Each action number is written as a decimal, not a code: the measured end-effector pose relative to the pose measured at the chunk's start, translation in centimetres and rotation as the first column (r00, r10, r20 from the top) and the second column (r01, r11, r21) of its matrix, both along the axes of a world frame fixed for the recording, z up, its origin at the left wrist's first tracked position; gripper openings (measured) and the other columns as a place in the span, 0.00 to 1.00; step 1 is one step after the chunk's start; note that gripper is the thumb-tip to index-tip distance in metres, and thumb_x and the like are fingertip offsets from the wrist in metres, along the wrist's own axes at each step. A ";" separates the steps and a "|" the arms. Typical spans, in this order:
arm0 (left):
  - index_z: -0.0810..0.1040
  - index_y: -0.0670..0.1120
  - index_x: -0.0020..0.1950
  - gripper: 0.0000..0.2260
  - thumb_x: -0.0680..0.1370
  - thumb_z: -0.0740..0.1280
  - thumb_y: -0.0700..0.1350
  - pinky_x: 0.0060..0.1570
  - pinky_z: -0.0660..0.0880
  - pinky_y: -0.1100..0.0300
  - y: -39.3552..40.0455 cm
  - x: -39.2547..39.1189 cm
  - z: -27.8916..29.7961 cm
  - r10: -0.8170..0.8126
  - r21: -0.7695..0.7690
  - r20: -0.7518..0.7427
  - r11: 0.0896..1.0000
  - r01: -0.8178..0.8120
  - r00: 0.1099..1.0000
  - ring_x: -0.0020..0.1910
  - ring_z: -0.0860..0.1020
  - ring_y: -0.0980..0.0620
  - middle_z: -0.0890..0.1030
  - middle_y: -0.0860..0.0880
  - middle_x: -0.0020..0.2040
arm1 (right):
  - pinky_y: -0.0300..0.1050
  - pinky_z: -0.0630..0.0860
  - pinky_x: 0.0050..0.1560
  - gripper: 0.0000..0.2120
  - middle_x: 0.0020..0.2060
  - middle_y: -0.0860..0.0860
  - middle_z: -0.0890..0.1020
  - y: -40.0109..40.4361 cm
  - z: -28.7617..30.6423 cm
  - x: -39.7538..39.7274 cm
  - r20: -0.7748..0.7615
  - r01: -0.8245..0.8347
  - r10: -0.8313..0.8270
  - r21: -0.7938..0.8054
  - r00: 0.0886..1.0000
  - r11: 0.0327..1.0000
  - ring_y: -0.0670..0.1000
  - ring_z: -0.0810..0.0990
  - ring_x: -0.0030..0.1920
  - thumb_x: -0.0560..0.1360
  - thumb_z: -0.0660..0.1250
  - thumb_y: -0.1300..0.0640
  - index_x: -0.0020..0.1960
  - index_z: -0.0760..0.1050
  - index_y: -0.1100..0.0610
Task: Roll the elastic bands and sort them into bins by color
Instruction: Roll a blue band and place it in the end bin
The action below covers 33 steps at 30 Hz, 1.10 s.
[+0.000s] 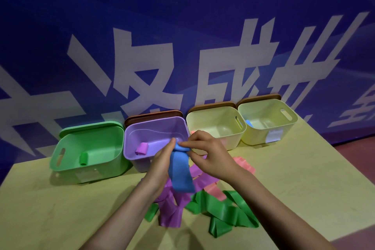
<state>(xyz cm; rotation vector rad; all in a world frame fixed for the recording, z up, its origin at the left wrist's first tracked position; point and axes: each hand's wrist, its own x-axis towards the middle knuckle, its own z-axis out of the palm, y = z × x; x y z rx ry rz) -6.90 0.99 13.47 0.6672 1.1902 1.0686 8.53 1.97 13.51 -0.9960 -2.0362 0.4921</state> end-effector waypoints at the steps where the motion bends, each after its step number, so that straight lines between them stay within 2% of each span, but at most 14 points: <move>1: 0.80 0.42 0.57 0.24 0.71 0.69 0.59 0.63 0.71 0.41 0.0 0.0 -0.1 -0.008 0.016 -0.007 1.000 0.009 1.000 0.57 0.79 0.37 0.81 0.36 0.55 | 0.43 0.73 0.53 0.16 0.47 0.51 0.78 -0.1 0.2 0.2 -0.032 -0.020 0.018 -0.059 0.999 0.998 0.50 0.77 0.50 0.74 0.61 0.55 0.57 0.82 0.57; 4: 0.79 0.41 0.57 0.15 0.78 0.64 0.51 0.63 0.71 0.46 -0.1 0.0 0.1 0.016 0.102 -0.059 0.995 -0.010 0.998 0.56 0.79 0.41 0.80 0.37 0.58 | 0.39 0.72 0.54 0.17 0.48 0.48 0.80 -0.5 0.8 0.3 -0.231 -0.051 -0.003 -0.228 0.973 0.972 0.44 0.77 0.51 0.76 0.59 0.50 0.57 0.82 0.55; 6: 0.80 0.45 0.55 0.13 0.77 0.65 0.51 0.65 0.69 0.42 -0.3 -0.1 0.0 0.014 0.160 -0.109 0.987 0.004 0.994 0.58 0.78 0.42 0.82 0.41 0.56 | 0.40 0.74 0.50 0.15 0.44 0.45 0.82 -0.5 1.1 0.3 -0.380 -0.029 -0.110 -0.341 0.919 0.939 0.43 0.79 0.46 0.77 0.61 0.49 0.57 0.81 0.55; 8: 0.81 0.48 0.51 0.10 0.80 0.62 0.50 0.63 0.71 0.41 -0.5 0.1 0.2 0.013 0.195 -0.156 0.981 0.018 0.988 0.58 0.79 0.42 0.83 0.44 0.54 | 0.40 0.74 0.45 0.13 0.38 0.42 0.81 -0.5 1.4 0.0 -0.448 -0.041 -0.191 -0.459 0.873 0.887 0.41 0.78 0.41 0.78 0.63 0.53 0.57 0.80 0.58; 11: 0.79 0.49 0.48 0.12 0.83 0.57 0.48 0.57 0.73 0.47 -0.6 0.6 0.6 0.025 0.239 -0.216 0.971 0.028 0.976 0.52 0.80 0.43 0.83 0.45 0.49 | 0.42 0.72 0.40 0.08 0.30 0.42 0.77 -0.7 1.5 -0.7 -0.373 -0.059 -0.141 -0.478 0.917 0.876 0.43 0.74 0.34 0.77 0.64 0.54 0.50 0.79 0.57; 14: 0.77 0.51 0.47 0.11 0.83 0.55 0.48 0.47 0.75 0.58 -0.8 1.1 1.2 0.021 0.280 -0.243 0.959 0.049 0.970 0.44 0.79 0.51 0.81 0.48 0.45 | 0.45 0.70 0.37 0.10 0.31 0.45 0.73 -0.9 1.3 -1.3 -0.348 -0.029 -0.139 -0.436 0.927 0.899 0.44 0.70 0.33 0.75 0.63 0.52 0.48 0.78 0.57; 17: 0.75 0.53 0.48 0.09 0.82 0.56 0.48 0.47 0.74 0.55 -1.2 1.2 1.4 -0.024 0.309 -0.288 0.944 0.116 0.957 0.45 0.78 0.52 0.80 0.51 0.45 | 0.38 0.66 0.34 0.06 0.29 0.43 0.69 -1.0 1.4 -1.3 -0.376 0.005 -0.183 -0.428 0.908 0.904 0.43 0.67 0.32 0.76 0.63 0.55 0.46 0.78 0.55; 20: 0.74 0.51 0.48 0.07 0.82 0.58 0.44 0.40 0.74 0.66 -1.4 1.2 1.3 0.001 0.368 -0.302 0.923 0.116 0.953 0.41 0.78 0.57 0.79 0.52 0.44 | 0.33 0.67 0.31 0.05 0.29 0.46 0.70 -1.2 1.3 -1.2 -0.420 -0.017 -0.209 -0.473 0.883 0.881 0.41 0.67 0.28 0.78 0.65 0.63 0.44 0.77 0.60; 22: 0.75 0.50 0.48 0.07 0.81 0.59 0.42 0.38 0.74 0.69 -1.5 1.3 1.2 0.023 0.389 -0.291 0.916 0.096 0.956 0.38 0.78 0.59 0.80 0.50 0.43 | 0.36 0.70 0.33 0.03 0.32 0.51 0.72 -1.4 1.2 -1.3 -0.426 -0.027 -0.201 -0.472 0.882 0.881 0.43 0.70 0.31 0.77 0.65 0.61 0.46 0.77 0.60; 25: 0.76 0.46 0.47 0.05 0.81 0.61 0.41 0.39 0.74 0.62 -1.8 1.7 1.2 0.056 0.408 -0.266 0.911 0.060 0.962 0.38 0.78 0.55 0.80 0.48 0.41 | 0.38 0.68 0.35 0.05 0.31 0.47 0.72 -1.6 1.2 -1.5 -0.380 0.004 -0.189 -0.437 0.905 0.899 0.42 0.69 0.33 0.74 0.62 0.54 0.41 0.73 0.53; 27: 0.76 0.43 0.47 0.05 0.79 0.65 0.44 0.41 0.74 0.54 -2.0 1.9 1.2 0.080 0.423 -0.227 0.906 0.025 0.971 0.39 0.77 0.49 0.80 0.45 0.41 | 0.37 0.66 0.34 0.05 0.31 0.45 0.71 -1.7 1.3 -1.8 -0.369 0.027 -0.193 -0.409 0.909 0.912 0.40 0.68 0.32 0.75 0.60 0.54 0.40 0.71 0.50; 28: 0.76 0.42 0.48 0.08 0.77 0.65 0.47 0.41 0.73 0.53 -2.0 2.0 1.3 0.089 0.430 -0.217 0.903 0.014 0.972 0.39 0.77 0.48 0.80 0.43 0.41 | 0.36 0.65 0.34 0.05 0.31 0.45 0.71 -1.7 1.2 -1.9 -0.377 0.029 -0.195 -0.402 0.906 0.915 0.40 0.68 0.32 0.75 0.60 0.54 0.40 0.70 0.50; 30: 0.75 0.39 0.48 0.12 0.75 0.65 0.49 0.42 0.73 0.52 -2.0 2.0 1.6 0.091 0.425 -0.216 0.905 0.009 0.972 0.40 0.76 0.47 0.79 0.42 0.41 | 0.37 0.66 0.35 0.05 0.31 0.45 0.72 -1.8 0.8 -2.0 -0.425 0.023 -0.212 -0.409 0.880 0.912 0.41 0.69 0.33 0.75 0.60 0.55 0.41 0.72 0.53; 33: 0.79 0.45 0.45 0.04 0.78 0.66 0.44 0.46 0.75 0.50 -1.6 1.9 1.5 0.096 0.337 -0.160 0.941 -0.037 0.982 0.43 0.78 0.46 0.82 0.45 0.43 | 0.37 0.68 0.36 0.11 0.32 0.47 0.75 -1.8 0.5 -2.4 -0.494 0.019 -0.259 -0.438 0.830 0.899 0.42 0.72 0.34 0.74 0.62 0.54 0.46 0.76 0.61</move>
